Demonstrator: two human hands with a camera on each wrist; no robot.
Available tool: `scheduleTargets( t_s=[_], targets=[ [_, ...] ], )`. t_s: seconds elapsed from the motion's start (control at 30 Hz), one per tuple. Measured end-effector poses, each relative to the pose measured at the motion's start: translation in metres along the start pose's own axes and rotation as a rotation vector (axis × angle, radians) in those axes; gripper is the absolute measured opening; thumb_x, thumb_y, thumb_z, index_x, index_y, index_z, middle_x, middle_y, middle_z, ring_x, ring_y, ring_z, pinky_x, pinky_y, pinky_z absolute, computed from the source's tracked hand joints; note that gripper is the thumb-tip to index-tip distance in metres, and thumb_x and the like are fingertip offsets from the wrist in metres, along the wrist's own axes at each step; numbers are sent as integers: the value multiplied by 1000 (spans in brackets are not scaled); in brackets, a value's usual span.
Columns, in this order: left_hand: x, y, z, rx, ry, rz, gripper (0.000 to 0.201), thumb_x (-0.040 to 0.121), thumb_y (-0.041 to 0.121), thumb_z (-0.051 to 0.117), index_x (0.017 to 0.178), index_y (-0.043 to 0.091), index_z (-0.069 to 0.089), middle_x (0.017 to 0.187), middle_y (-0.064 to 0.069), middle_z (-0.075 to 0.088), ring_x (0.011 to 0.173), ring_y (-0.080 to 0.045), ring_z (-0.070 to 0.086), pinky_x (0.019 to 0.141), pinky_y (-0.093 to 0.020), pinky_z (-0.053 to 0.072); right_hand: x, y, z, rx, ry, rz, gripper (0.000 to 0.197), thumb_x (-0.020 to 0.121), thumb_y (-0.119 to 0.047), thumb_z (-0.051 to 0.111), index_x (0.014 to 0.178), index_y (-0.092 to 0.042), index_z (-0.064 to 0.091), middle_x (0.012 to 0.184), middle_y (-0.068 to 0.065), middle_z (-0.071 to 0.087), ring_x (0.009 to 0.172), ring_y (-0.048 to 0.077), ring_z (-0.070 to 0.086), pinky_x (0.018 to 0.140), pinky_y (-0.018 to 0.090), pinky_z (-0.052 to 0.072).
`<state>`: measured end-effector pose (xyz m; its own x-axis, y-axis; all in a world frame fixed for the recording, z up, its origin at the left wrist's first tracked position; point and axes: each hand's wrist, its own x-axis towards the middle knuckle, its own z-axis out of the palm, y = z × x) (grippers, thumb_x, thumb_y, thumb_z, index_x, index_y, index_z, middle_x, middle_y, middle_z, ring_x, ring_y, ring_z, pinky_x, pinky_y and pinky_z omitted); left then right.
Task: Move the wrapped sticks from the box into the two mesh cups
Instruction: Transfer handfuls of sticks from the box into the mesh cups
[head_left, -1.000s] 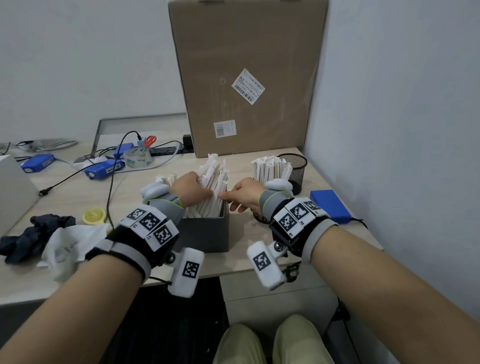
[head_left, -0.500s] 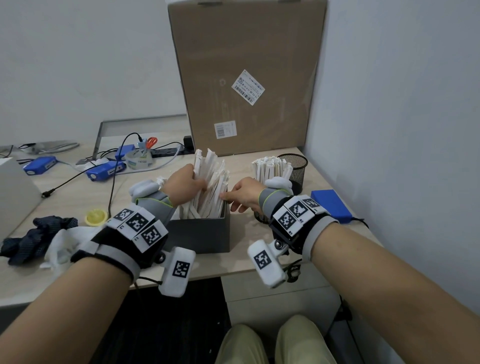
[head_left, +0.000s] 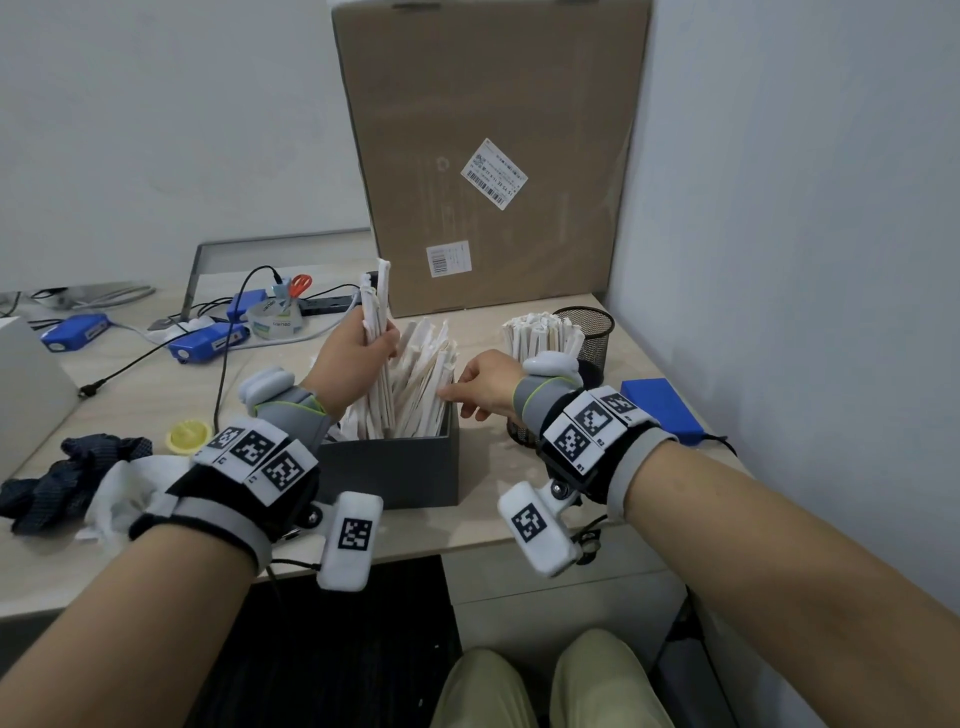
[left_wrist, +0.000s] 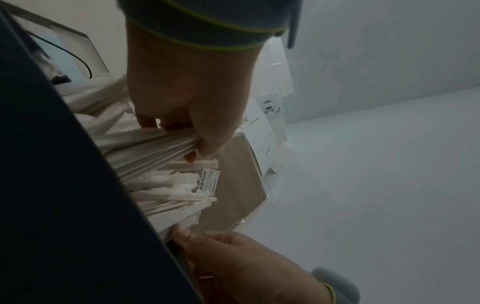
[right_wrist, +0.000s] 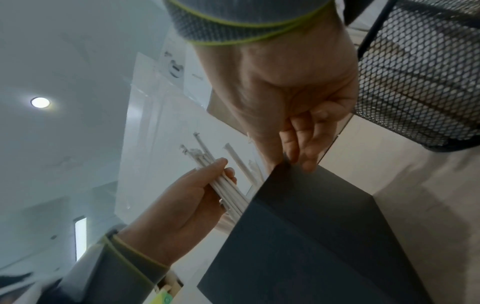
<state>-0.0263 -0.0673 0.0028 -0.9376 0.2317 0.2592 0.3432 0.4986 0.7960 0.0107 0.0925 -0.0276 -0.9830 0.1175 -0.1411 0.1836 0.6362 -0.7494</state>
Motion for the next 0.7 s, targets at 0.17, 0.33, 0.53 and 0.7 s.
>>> scheduleTargets(
  t_s=[0.17, 0.33, 0.53, 0.7],
  targets=[
    [-5, 2, -3, -58, -34, -5, 9, 97, 17, 48, 99, 11, 54, 85, -6, 59, 77, -17, 55, 72, -31, 45, -6, -14, 0, 14, 255, -169, 33, 78, -37, 73, 92, -14, 54, 86, 1, 57, 77, 17, 53, 66, 31, 44],
    [-9, 13, -5, -205, -83, -58, 12, 98, 13, 43, 100, 16, 55, 81, 3, 57, 73, -10, 54, 60, -20, 45, -9, -48, 14, -8, 212, -362, 41, 73, -32, 78, 103, -11, 58, 91, 2, 64, 87, 20, 61, 78, 33, 49],
    [-13, 31, -8, -314, -122, -151, 19, 100, 9, 38, 96, 22, 51, 83, 3, 56, 77, -10, 54, 61, -23, 44, 0, -56, 27, -77, 83, -310, 41, 76, -36, 75, 105, -11, 60, 97, 5, 67, 88, 22, 63, 77, 31, 50],
    [-16, 33, -9, -271, -171, -176, 25, 100, 10, 40, 80, 18, 52, 79, -4, 56, 73, -14, 54, 53, -20, 51, 2, -51, 33, 9, 73, -363, 27, 82, -31, 70, 99, -12, 59, 90, 8, 65, 82, 26, 62, 75, 38, 51]
  ],
)
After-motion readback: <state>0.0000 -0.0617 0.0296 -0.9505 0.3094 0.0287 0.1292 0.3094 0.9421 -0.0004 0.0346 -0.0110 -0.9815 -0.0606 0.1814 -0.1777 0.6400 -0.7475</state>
